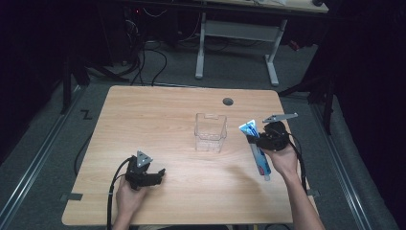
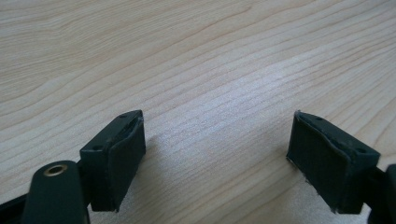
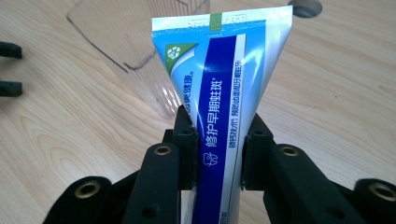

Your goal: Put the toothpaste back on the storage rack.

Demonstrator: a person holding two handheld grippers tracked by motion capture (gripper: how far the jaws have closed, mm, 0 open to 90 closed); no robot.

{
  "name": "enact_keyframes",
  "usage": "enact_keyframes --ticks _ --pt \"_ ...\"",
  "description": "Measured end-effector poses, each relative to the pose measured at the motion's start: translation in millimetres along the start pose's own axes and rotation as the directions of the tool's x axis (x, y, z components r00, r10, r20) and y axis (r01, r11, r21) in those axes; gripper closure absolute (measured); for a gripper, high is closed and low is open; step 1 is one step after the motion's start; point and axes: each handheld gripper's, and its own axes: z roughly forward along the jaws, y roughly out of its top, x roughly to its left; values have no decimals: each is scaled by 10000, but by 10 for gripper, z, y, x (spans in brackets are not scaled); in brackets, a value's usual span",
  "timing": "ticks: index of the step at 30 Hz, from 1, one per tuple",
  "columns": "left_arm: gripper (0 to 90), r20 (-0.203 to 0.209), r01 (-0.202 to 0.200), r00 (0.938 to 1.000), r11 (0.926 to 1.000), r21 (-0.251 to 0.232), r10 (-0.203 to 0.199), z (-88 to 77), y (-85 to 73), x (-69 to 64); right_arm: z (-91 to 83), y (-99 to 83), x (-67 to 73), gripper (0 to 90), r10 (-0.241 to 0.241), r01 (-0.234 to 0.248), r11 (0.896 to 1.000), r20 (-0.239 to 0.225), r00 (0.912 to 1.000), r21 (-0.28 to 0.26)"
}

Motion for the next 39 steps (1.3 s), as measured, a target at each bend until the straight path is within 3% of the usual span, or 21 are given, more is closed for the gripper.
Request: enact_keyframes --ticks 16,27,39 --pt "193 10 4 10000 10000 2 -4 -1 0 2 -123 167 145 728 -382 372 9941 -73 9992 -1016" --pt "193 8 3 10000 10000 3 -3 -1 0 1 -131 385 320 727 -906 884 9801 -46 9959 -1778" --pt "193 9 1 10000 10000 5 -1 -1 0 1 -82 596 410 727 -922 827 9693 -304 9953 -2315"
